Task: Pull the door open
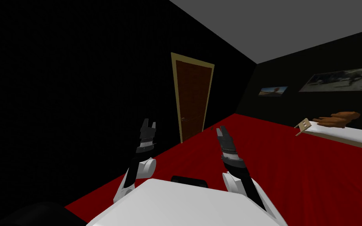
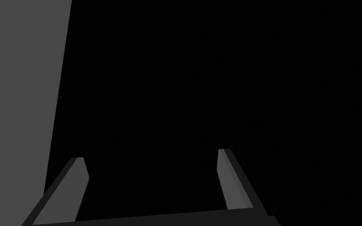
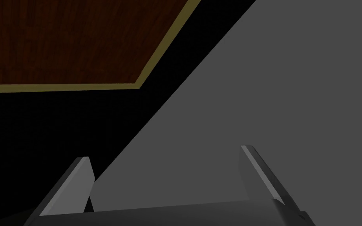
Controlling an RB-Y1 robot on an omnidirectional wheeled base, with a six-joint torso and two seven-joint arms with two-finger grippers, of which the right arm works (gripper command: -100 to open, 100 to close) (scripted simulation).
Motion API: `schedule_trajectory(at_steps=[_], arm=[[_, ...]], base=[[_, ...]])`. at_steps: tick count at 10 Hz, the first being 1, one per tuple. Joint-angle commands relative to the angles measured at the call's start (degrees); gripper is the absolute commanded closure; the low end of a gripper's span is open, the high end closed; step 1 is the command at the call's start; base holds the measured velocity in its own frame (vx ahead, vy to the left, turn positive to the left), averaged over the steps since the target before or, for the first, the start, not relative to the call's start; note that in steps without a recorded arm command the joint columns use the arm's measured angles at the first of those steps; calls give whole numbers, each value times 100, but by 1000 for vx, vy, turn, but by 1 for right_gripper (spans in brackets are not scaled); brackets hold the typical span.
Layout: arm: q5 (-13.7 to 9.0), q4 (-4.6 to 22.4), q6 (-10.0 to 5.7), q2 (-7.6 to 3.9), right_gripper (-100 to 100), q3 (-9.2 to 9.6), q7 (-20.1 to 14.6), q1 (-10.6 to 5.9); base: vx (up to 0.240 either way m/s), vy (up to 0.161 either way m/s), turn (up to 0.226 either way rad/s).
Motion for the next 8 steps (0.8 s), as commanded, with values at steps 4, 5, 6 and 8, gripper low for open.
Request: schedule_trajectory(at_steps=[4, 5, 6, 8], arm=[[-80, 681, -172, -146, -100, 0, -212, -235], [-102, 884, -221, -188, -100, 8, -273, -301], [-124, 1033, -270, -230, -100, 15, -335, -367], [-146, 1300, -319, -273, -100, 23, -397, -433]], base=[[63, 8, 86], [86, 10, 128], [93, 15, 128], [64, 5, 58]])
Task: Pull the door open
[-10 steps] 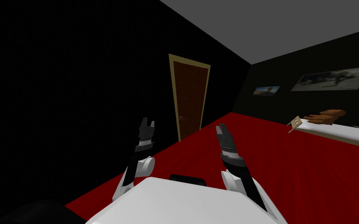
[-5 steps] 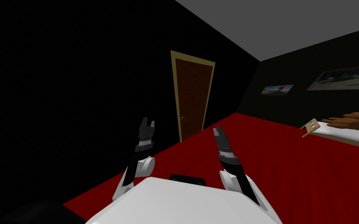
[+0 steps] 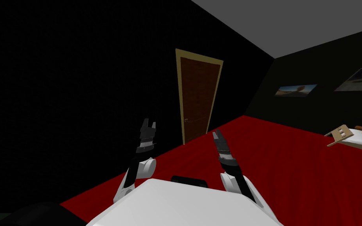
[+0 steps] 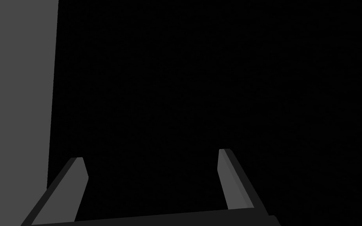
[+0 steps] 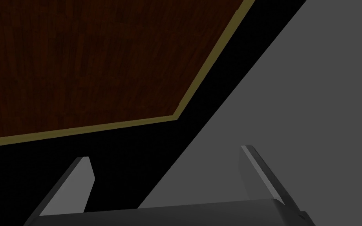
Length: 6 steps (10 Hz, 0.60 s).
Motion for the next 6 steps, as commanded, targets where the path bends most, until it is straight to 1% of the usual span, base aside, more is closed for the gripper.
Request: schedule_trajectory(at_steps=[1, 2, 3, 4, 5, 6], arm=[[-34, 286, -45, -64, -100, 13, -103, -119], [-58, 468, -100, -110, -100, 22, -171, -191], [-58, 538, -100, -110, -100, 22, -171, -191], [-82, 753, -154, -156, -100, 30, -239, -264], [-82, 765, -154, -156, -100, 30, -239, -264], [-108, 981, -210, -204, -100, 39, -311, -340]], base=[[69, 13, 123], [85, 10, 152], [71, 0, 49], [74, -1, 90], [50, -1, 42], [46, 7, 109]])
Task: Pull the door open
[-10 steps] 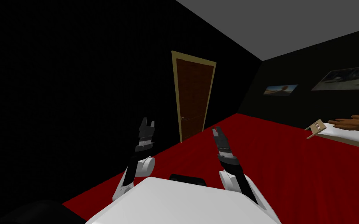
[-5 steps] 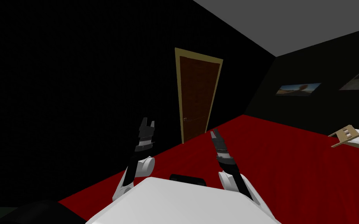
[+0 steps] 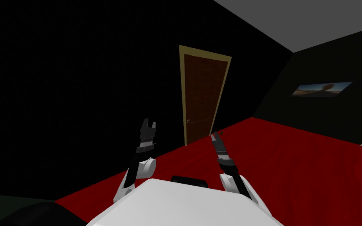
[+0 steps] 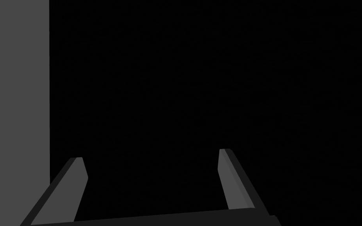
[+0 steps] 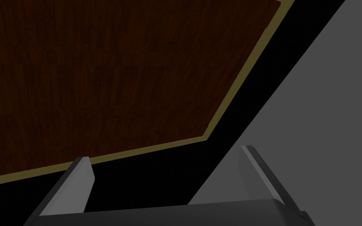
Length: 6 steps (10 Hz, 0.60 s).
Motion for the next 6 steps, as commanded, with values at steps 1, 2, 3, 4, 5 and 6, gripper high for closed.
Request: schedule_trajectory(at_steps=[1, 2, 3, 4, 5, 6], arm=[[-17, 175, -35, -25, -100, -7, -42, -79], [-43, 417, -93, -73, -100, 2, -114, -157], [-69, 578, -150, -121, -100, 11, -186, -234], [-69, 658, -150, -121, -100, 11, -186, -234], [-95, 903, -209, -170, -100, 20, -260, -312], [-122, 1086, -268, -219, -100, 29, -334, -392]], base=[[39, 2, 43], [53, 9, 95], [76, 10, 125], [57, 7, 59], [60, 1, 105], [87, -11, 161]])
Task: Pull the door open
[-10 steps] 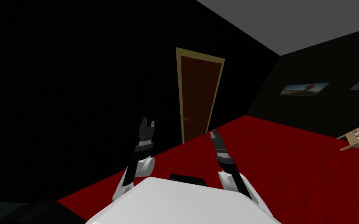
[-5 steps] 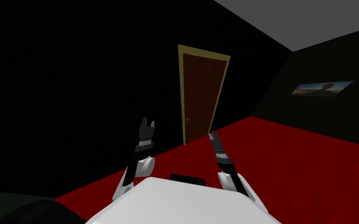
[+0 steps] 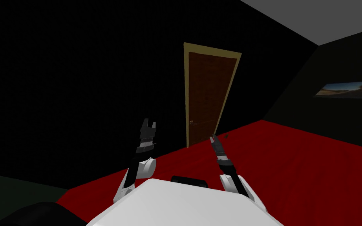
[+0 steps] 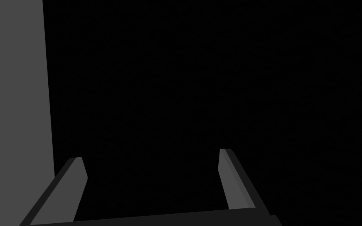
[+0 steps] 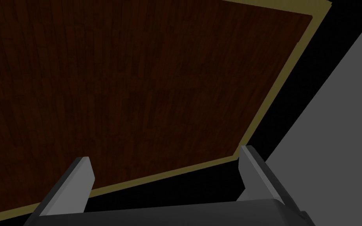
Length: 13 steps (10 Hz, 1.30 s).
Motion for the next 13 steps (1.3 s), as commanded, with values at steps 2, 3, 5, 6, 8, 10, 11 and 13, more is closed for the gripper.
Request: schedule_trajectory(at_steps=[2, 3, 5, 6, 8, 10, 11, 13], arm=[[-40, 393, -95, -72, -100, 21, -124, -122], [-40, 424, -95, -72, -100, 21, -124, -122], [-93, 830, -213, -170, -100, 39, -273, -281], [-93, 921, -213, -170, -100, 39, -273, -281], [-147, 1375, -332, -268, -100, 57, -422, -440], [-173, 1591, -390, -316, -100, 66, -494, -518], [-173, 1661, -390, -316, -100, 66, -494, -518], [-225, 2048, -505, -410, -100, 83, -639, -673]], base=[[64, -1, 76], [49, -1, 46], [64, 5, 127], [62, -6, 51], [71, -4, 131], [67, -5, 60], [50, -1, 53], [63, 0, 130]])
